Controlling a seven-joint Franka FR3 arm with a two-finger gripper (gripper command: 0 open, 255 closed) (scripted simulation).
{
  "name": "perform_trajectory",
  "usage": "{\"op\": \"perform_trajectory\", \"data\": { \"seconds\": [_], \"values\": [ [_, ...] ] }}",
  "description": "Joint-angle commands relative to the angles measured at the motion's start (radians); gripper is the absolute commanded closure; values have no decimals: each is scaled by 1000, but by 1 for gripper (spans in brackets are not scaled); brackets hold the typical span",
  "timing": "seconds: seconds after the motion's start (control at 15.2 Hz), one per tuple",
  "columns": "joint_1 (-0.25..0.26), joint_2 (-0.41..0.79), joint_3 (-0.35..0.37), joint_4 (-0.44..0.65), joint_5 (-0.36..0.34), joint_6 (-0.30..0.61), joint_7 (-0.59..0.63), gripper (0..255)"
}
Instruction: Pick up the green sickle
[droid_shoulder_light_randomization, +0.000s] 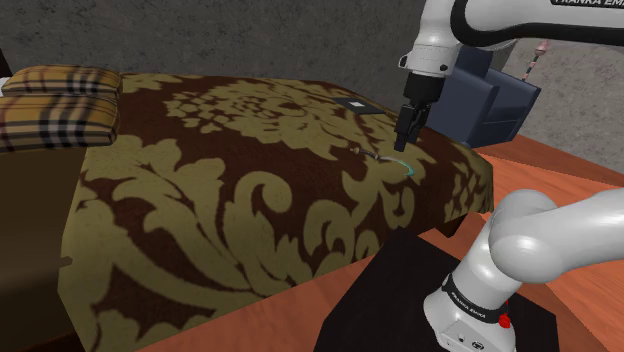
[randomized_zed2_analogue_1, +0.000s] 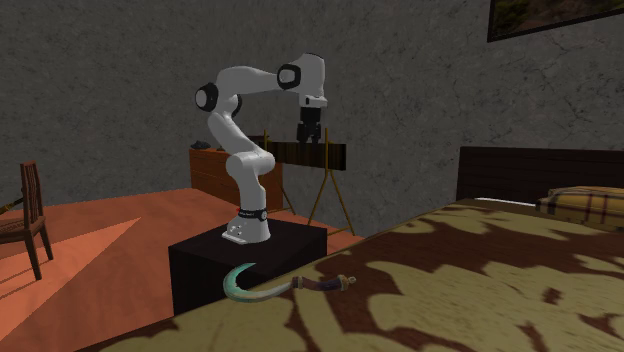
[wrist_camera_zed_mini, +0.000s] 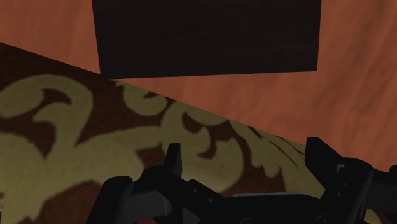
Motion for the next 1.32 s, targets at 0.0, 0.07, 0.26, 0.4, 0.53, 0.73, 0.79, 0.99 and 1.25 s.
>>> {"op": "perform_trajectory", "data": {
  "seconds": [0.0, 0.07, 0.26, 0.4, 0.53, 0.73, 0.79, 0.99, 1.25],
  "values": [
    [0, 0, 0, 0, 0, 0, 0, 0],
    [-7, 14, -19, -6, -16, 20, -23, 0],
    [-27, 65, -77, -16, -60, 84, -92, 0],
    [-40, 105, -116, -16, -86, 127, -137, 0],
    [-50, 151, -154, -11, -109, 171, -181, 0],
    [-64, 229, -211, 7, -136, 237, -247, 0],
    [-67, 257, -229, 16, -142, 258, -269, 0],
    [-75, 348, -285, 50, -154, 321, -336, 0],
    [-80, 481, -355, 113, -148, 397, -432, 0]
  ]
}}
